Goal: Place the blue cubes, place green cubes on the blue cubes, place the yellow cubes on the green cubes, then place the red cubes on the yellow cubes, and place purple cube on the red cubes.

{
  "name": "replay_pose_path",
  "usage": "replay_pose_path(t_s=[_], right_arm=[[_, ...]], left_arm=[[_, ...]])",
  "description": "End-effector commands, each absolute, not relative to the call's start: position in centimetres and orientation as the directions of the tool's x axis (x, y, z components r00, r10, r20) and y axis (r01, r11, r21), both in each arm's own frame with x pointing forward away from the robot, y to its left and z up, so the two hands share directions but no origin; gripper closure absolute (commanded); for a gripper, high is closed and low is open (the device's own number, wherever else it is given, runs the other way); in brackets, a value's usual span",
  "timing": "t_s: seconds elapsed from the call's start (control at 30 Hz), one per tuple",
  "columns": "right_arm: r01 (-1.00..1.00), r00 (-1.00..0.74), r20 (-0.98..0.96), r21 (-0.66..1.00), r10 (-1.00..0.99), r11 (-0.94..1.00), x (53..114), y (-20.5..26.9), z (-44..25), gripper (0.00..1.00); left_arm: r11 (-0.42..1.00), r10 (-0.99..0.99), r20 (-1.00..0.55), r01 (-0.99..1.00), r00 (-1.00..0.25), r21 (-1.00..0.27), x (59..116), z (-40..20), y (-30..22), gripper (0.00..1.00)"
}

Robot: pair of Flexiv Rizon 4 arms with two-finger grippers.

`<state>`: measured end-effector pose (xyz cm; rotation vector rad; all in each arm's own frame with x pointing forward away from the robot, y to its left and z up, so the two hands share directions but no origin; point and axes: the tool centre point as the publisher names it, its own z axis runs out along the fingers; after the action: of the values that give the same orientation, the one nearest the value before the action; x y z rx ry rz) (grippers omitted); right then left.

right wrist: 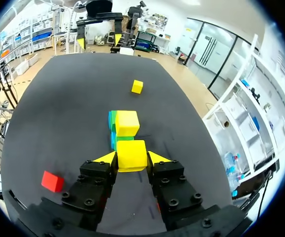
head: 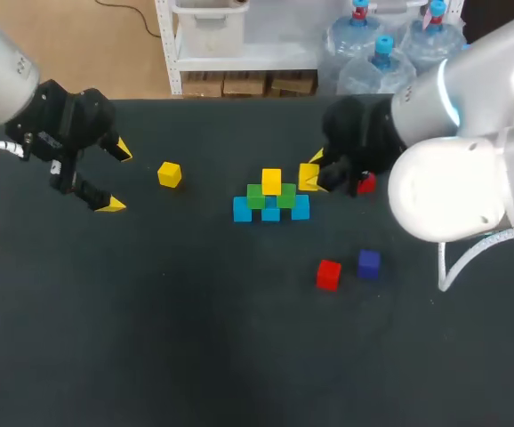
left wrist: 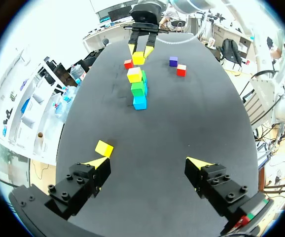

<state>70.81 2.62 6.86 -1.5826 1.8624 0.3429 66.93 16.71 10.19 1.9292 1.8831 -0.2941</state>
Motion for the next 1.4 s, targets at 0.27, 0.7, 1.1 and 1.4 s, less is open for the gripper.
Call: replay_pose_path(t_s=[0.27,0.7,1.1,1.4], right_arm=[[-0.952,-0.085,-0.676,-0.162,-0.732,0.26,70.45,2.89,7.0,1.0],[-0.958,-0.111,-0.717,-0.107,-0.688,0.266,70.51,2.69,7.14,1.0],[-0.982,-0.05,-0.708,-0.095,-0.704,0.166,70.63,2.81,7.31,1.0],[-0.985,-0.054,-0.721,-0.074,-0.691,0.154,70.58,2.49,7.36,1.0]], left_arm=[[0.009,0.896,-0.441,0.988,0.061,0.155,66.93,10.09,16.83,0.0],[0.009,0.896,-0.441,0.988,0.061,0.155,66.93,10.09,16.83,0.0],[0.009,0.896,-0.441,0.988,0.061,0.155,66.93,10.09,16.83,0.0],[0.009,0.896,-0.441,0.988,0.061,0.155,66.93,10.09,16.83,0.0]])
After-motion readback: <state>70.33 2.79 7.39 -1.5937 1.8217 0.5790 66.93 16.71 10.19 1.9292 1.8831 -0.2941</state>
